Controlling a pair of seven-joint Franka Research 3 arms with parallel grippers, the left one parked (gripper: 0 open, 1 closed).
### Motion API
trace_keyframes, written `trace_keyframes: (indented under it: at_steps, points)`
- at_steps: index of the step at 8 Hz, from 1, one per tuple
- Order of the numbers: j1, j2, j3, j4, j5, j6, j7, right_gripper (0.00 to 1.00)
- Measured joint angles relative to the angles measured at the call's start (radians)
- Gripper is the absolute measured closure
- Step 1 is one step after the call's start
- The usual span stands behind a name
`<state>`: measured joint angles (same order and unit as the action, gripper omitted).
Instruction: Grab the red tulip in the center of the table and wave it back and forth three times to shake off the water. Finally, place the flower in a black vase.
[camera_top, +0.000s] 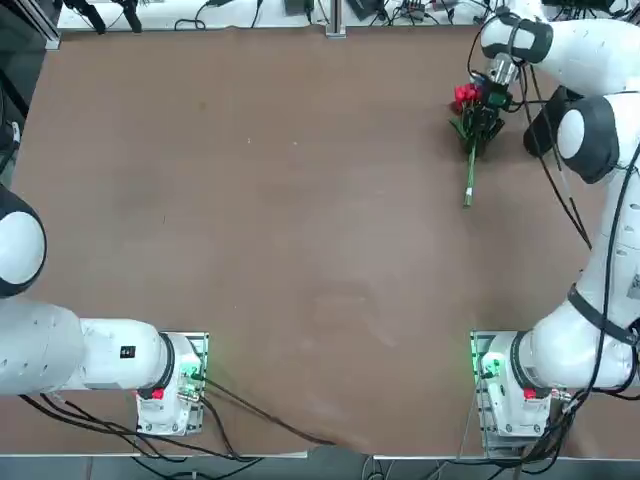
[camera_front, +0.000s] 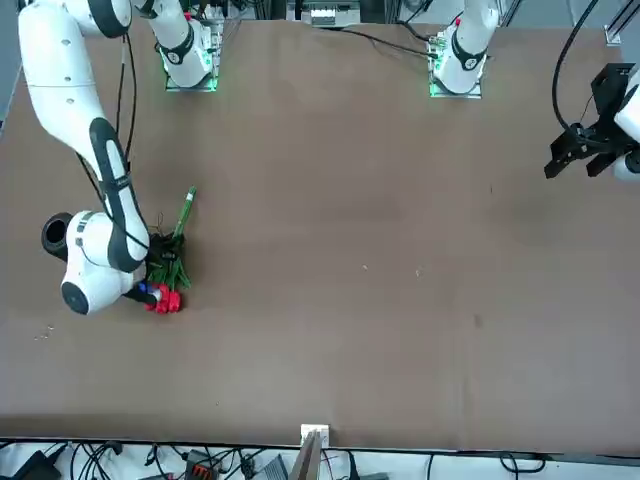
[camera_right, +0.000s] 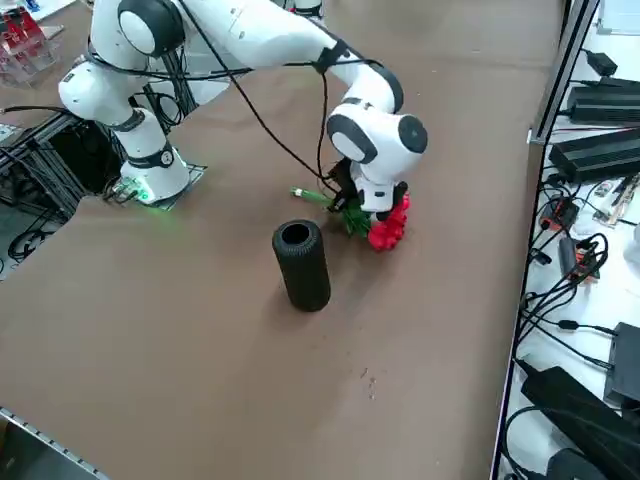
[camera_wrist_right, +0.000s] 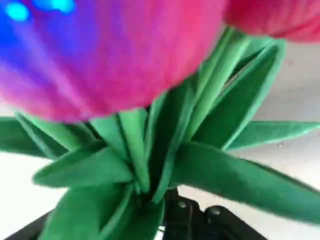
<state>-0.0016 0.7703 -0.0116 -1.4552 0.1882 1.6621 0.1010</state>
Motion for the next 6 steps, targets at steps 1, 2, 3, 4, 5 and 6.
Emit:
trace_keyframes:
  at_steps: [1,2,3,4,5,6]
  points:
    - [0.002,-0.041,-0.001,0.013,0.0,0.002,0.002,0.86]
    - [0.001,-0.096,-0.006,0.025,-0.009,0.004,0.013,0.86]
    - [-0.001,-0.161,-0.02,0.037,-0.042,0.013,0.025,0.86]
    - [-0.003,-0.228,-0.044,0.055,-0.086,0.019,0.032,0.86]
    - [-0.007,-0.29,-0.075,0.074,-0.116,0.022,0.037,0.86]
    - [-0.01,-0.346,-0.112,0.091,-0.125,0.047,0.044,0.86]
